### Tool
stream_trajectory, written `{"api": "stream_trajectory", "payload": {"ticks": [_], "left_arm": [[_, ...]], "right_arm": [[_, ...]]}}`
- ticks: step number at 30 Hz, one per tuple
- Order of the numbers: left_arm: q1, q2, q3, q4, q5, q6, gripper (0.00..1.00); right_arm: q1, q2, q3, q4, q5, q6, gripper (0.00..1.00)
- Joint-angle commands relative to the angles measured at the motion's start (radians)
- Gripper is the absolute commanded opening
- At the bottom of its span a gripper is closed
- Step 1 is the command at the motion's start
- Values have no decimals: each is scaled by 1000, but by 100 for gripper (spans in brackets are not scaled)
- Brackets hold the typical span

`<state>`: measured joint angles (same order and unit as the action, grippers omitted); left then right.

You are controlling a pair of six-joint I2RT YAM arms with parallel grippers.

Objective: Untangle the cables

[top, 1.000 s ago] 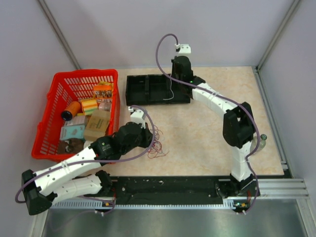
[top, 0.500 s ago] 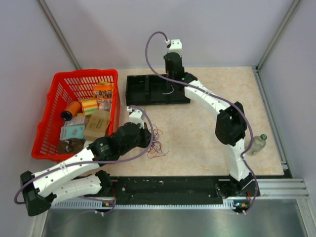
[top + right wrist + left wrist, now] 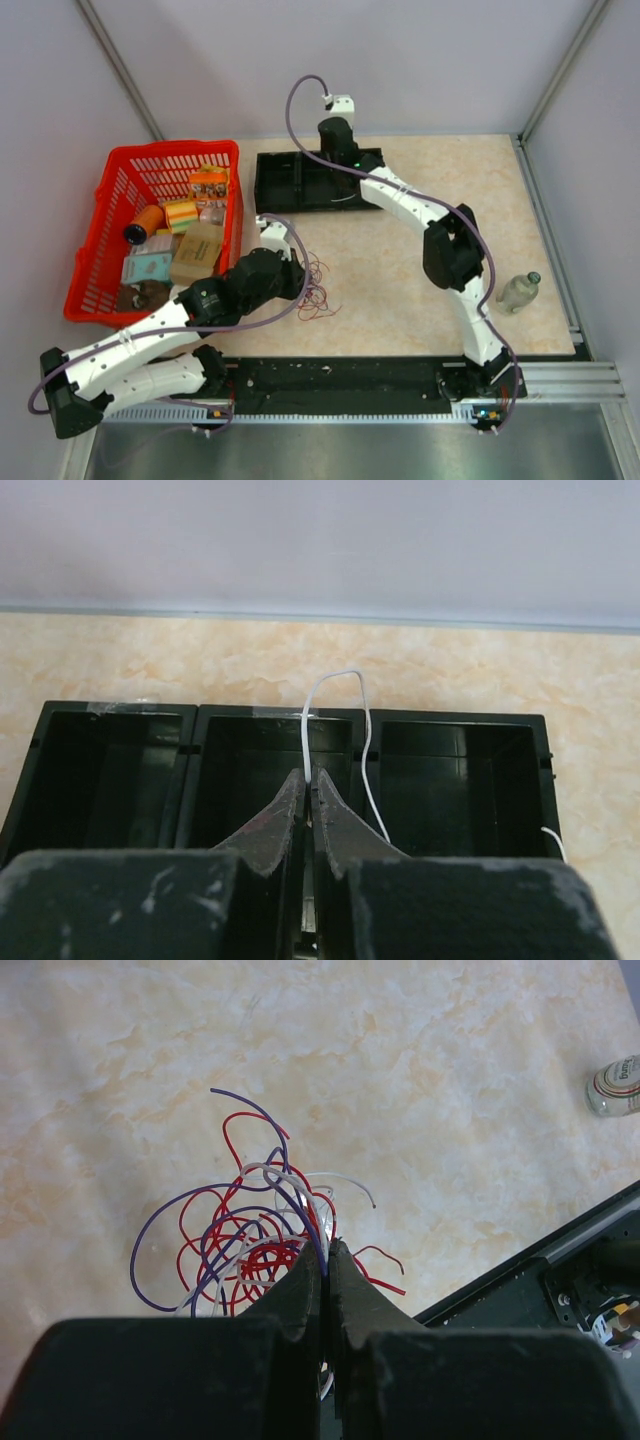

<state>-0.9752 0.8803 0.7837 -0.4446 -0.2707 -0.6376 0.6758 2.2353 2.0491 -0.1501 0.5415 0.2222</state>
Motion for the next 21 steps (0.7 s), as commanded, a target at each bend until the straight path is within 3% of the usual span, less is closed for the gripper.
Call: {"api": "stream_trajectory", "payload": {"ticks": [1, 7, 12, 15, 19, 21], "left_arm": [[0, -40, 8, 18, -13, -10, 0], [0, -41, 9, 20, -12, -10, 0], [0, -40, 3, 32, -2, -13, 0], [0, -38, 5, 37, 1, -14, 0], [0, -47, 6, 34, 10, -16, 0], [0, -56, 2, 32, 8, -16, 0]], "right_arm": [[-68, -28, -62, 72, -92, 106, 0], [-208, -98, -324, 271, -374, 313, 0], [-281, -108, -409, 293, -475, 423, 0], [-301, -71, -371, 261, -535, 434, 0], [-312, 26, -172, 85, -623, 365, 0], [-311, 20, -158, 66, -655, 335, 7]]}}
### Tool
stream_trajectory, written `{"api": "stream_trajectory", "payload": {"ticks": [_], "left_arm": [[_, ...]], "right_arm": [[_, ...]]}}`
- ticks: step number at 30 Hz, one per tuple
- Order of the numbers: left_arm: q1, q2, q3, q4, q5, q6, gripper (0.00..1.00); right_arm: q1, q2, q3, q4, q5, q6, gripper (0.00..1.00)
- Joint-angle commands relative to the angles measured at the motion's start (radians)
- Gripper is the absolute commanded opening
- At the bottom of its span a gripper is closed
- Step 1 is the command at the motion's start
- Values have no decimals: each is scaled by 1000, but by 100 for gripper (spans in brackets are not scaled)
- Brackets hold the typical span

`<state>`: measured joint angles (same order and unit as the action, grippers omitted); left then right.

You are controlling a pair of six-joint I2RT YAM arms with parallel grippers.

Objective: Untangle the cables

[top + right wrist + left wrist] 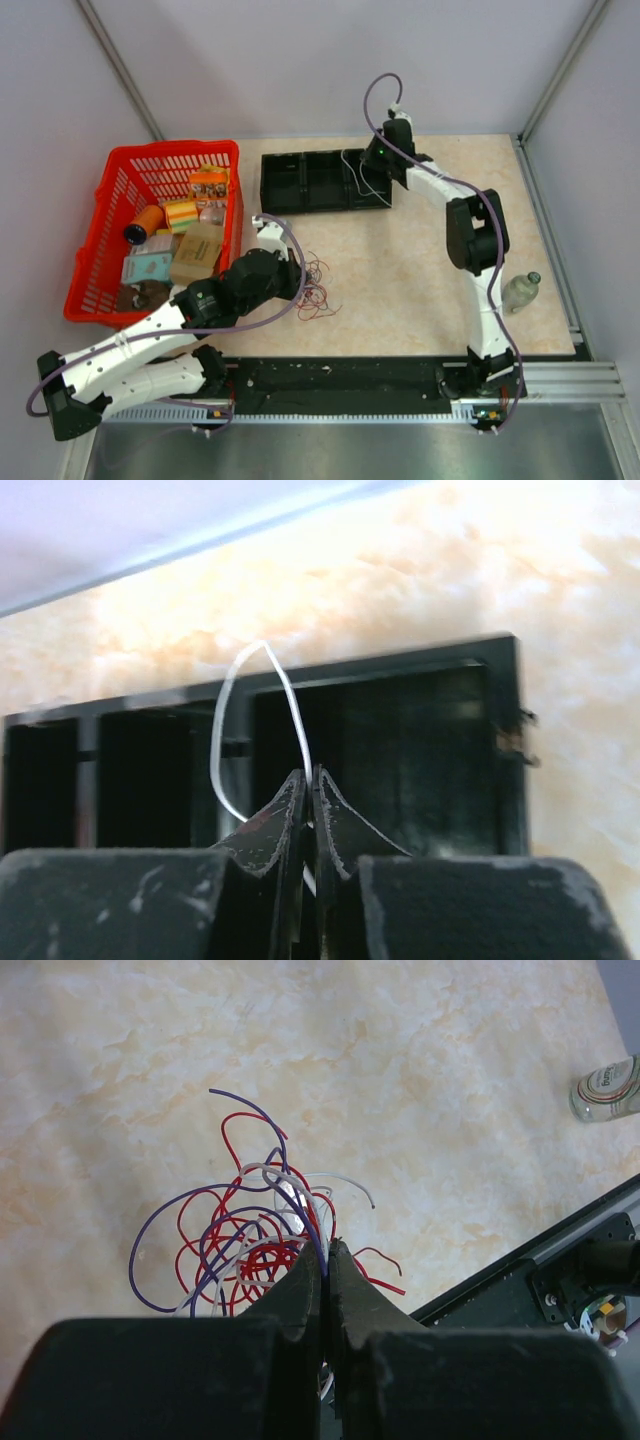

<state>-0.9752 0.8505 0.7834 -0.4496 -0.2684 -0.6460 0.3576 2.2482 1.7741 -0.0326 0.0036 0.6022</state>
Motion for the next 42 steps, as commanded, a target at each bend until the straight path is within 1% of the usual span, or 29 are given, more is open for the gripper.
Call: {"api": "stream_trajectory", "payload": {"ticks": [1, 2, 4, 5, 6, 8, 10, 14, 15, 17, 18, 20, 21, 22, 23, 24, 25, 28, 31, 33, 36, 40, 42], "left_arm": [[0, -30, -3, 35, 5, -10, 0], [0, -34, -3, 35, 5, -12, 0], [0, -37, -7, 38, 5, -12, 0], [0, -36, -4, 40, 8, -12, 0], [0, -33, -6, 40, 9, -11, 0], [0, -28, -6, 46, 14, -11, 0], [0, -24, -7, 58, 24, -7, 0], [0, -18, -15, 84, 49, -10, 0], [0, -19, -15, 84, 55, -11, 0], [0, -30, -13, 75, 63, -9, 0], [1, -37, -15, 71, 61, -6, 0], [1, -54, -27, 72, 51, 0, 0], [0, -60, -36, 78, 48, 2, 0], [0, -62, -41, 83, 47, 3, 0], [0, -61, -45, 89, 49, 5, 0], [0, -54, -44, 94, 54, 5, 0], [0, -48, -42, 95, 60, 3, 0], [0, -31, -33, 92, 74, 0, 0], [0, -44, -33, 94, 66, 3, 0], [0, -47, -33, 94, 57, 3, 0], [0, -44, -27, 89, 55, 8, 0], [0, -28, -16, 83, 52, 14, 0], [0, -27, -13, 81, 49, 14, 0]], "right_arm": [[6, -5, 119, -65, -126, -56, 17], [7, -16, 128, -82, -129, -76, 31], [7, -39, 169, -166, -116, -125, 46], [6, -56, 180, -211, -96, -148, 50], [7, -79, 174, -254, -73, -171, 55], [3, -127, 144, -299, -68, -206, 57], [0, -198, 58, -302, -51, -211, 57], [-9, -335, -200, -176, -7, -173, 57], [-11, -358, -244, -162, 30, -185, 57], [-25, -396, -306, -184, 39, -196, 58], [-46, -424, -355, -193, 30, -162, 58], [-97, -499, -495, -152, 3, -20, 58], [-118, -540, -583, -63, -49, 51, 58], [-127, -583, -664, 23, -60, 127, 58], [-134, -611, -715, 86, -53, 205, 60], [-134, -625, -760, 124, -34, 278, 64], [-141, -627, -800, 175, -37, 351, 65], [-157, -572, -840, 250, -68, 532, 64], [-158, -520, -864, 321, -31, 634, 63], [-175, -469, -848, 348, -53, 698, 60], [-180, -408, -840, 388, -24, 760, 58], [-195, -291, -779, 462, -88, 812, 52], [-197, -263, -754, 455, -85, 812, 50]]}}
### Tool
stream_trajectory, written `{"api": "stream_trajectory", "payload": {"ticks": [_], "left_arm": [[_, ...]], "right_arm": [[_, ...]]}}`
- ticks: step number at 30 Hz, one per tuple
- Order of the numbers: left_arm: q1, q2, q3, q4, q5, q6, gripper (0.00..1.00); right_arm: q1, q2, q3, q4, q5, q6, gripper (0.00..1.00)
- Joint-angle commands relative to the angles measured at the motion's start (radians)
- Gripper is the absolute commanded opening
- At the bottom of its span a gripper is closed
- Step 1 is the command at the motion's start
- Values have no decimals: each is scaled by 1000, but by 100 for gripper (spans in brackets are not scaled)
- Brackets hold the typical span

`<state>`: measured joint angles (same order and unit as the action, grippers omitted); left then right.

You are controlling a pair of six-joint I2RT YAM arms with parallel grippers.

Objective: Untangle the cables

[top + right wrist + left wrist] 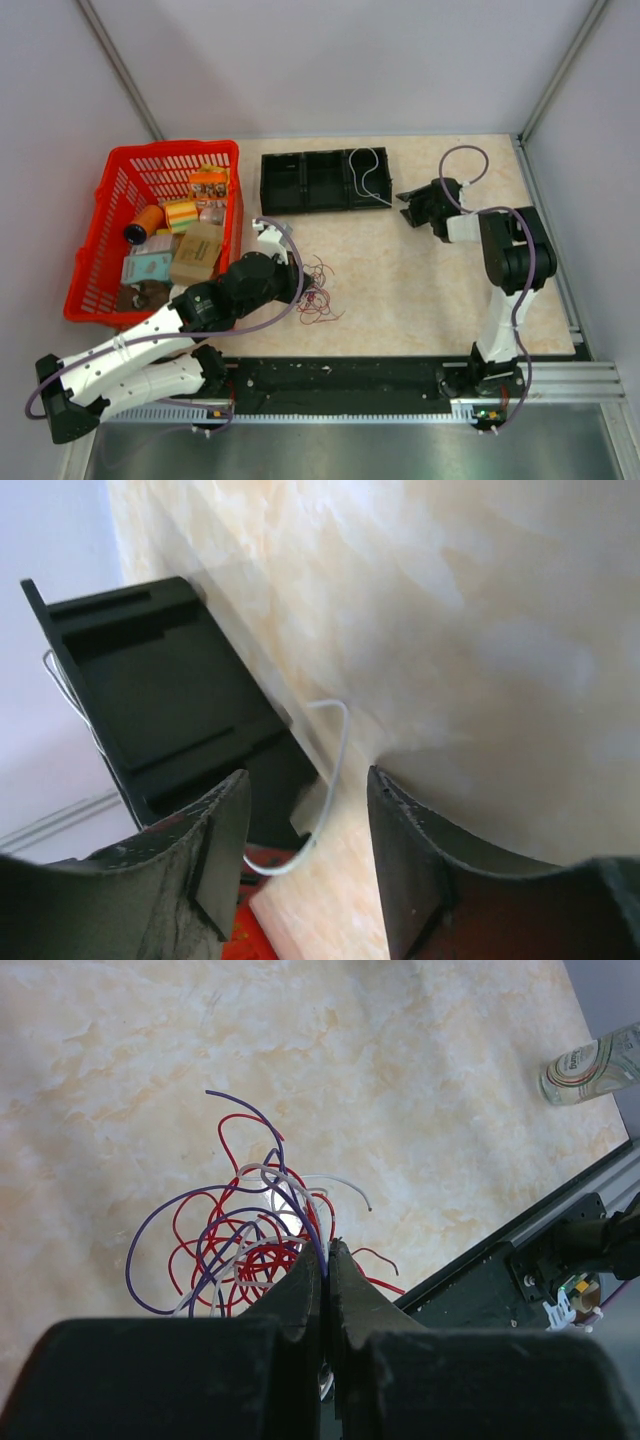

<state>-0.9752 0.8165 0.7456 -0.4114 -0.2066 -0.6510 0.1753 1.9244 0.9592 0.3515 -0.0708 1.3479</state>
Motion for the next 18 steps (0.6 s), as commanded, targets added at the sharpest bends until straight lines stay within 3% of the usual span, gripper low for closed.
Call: {"api": "stream_trajectory", "payload": {"ticks": [1, 5, 9, 13, 18], "left_arm": [[0, 6, 26, 43, -14, 17, 0], [1, 6, 17, 48, -17, 17, 0], [0, 15, -3, 68, -13, 14, 0], [0, 24, -18, 86, -8, 19, 0], [0, 24, -26, 91, 6, 14, 0]], "right_arm": [[-16, 65, 65, 69, -1, 63, 48], [-25, 41, 50, 86, -3, 24, 22], [10, -76, 87, 2, 109, -212, 0], [96, -134, 173, -83, 254, -503, 0], [222, -70, 404, -218, 393, -849, 0]]}}
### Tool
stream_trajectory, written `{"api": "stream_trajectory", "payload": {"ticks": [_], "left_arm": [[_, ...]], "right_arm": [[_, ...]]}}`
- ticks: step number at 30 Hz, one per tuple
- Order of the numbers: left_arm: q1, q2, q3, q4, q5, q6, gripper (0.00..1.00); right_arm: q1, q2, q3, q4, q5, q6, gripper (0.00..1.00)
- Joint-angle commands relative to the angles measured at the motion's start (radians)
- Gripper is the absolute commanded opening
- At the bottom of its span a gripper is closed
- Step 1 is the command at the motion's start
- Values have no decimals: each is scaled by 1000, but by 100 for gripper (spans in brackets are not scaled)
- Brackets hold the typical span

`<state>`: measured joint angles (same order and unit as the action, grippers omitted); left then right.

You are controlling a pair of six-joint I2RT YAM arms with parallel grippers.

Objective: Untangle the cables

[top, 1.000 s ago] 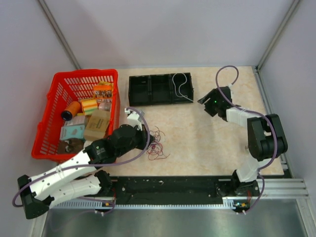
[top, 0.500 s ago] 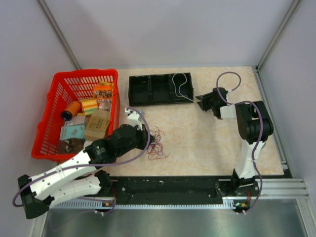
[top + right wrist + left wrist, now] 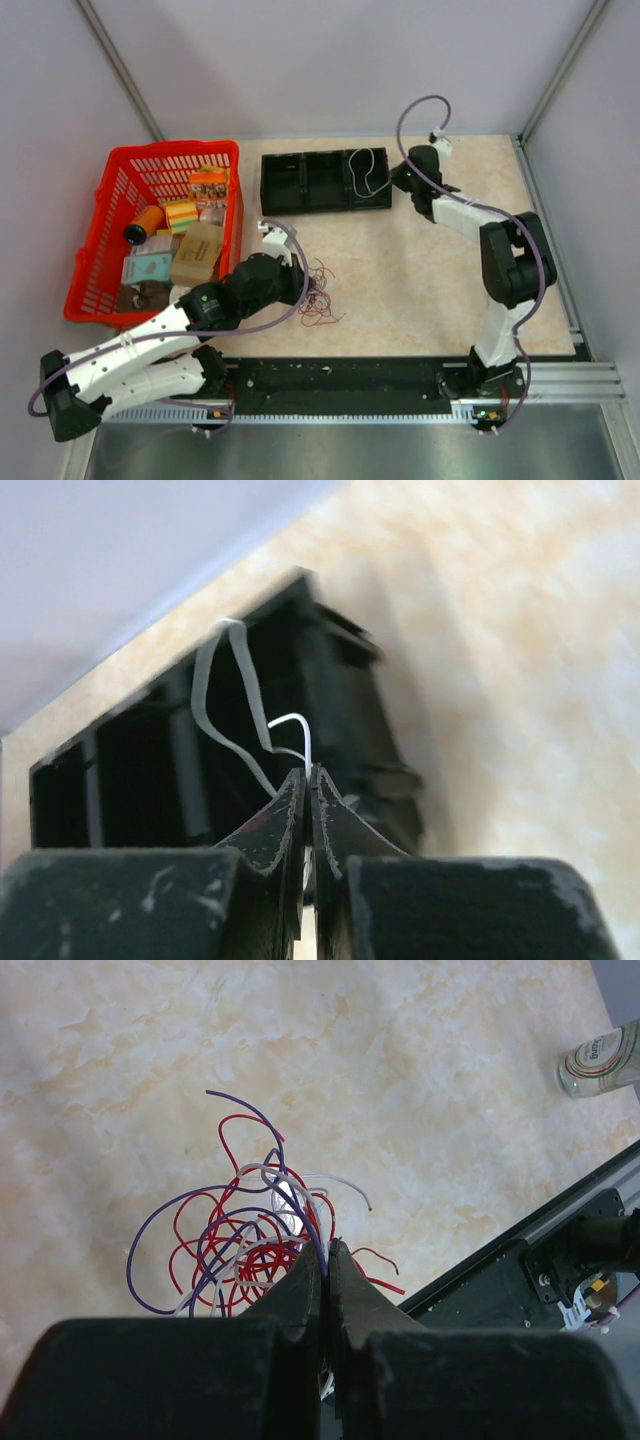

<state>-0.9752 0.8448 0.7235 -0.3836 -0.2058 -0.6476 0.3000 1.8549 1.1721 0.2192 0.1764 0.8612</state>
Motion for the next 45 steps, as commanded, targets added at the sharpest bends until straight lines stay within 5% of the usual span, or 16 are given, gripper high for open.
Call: {"api": "stream_trajectory", "payload": {"ticks": [1, 5, 19, 26, 31, 38, 45], "left_arm": [[0, -7, -7, 60, 3, 11, 0], [0, -29, -19, 57, -7, 6, 0], [0, 65, 8, 94, -3, 22, 0], [1, 92, 2, 114, -21, 8, 0], [13, 100, 8, 144, -17, -1, 0], [101, 99, -33, 195, 75, -32, 0], [259, 45, -122, 288, 325, -89, 1]], "right_arm": [[120, 48, 280, -156, 161, -417, 0], [156, 216, 520, -322, 226, -504, 0], [168, 409, 733, -385, 101, -582, 2], [162, 316, 815, -556, 35, -587, 66], [169, 57, 530, -655, -67, -501, 68], [296, -438, -153, -448, -360, -499, 64], [442, -736, -531, -106, -662, -374, 59]]}}
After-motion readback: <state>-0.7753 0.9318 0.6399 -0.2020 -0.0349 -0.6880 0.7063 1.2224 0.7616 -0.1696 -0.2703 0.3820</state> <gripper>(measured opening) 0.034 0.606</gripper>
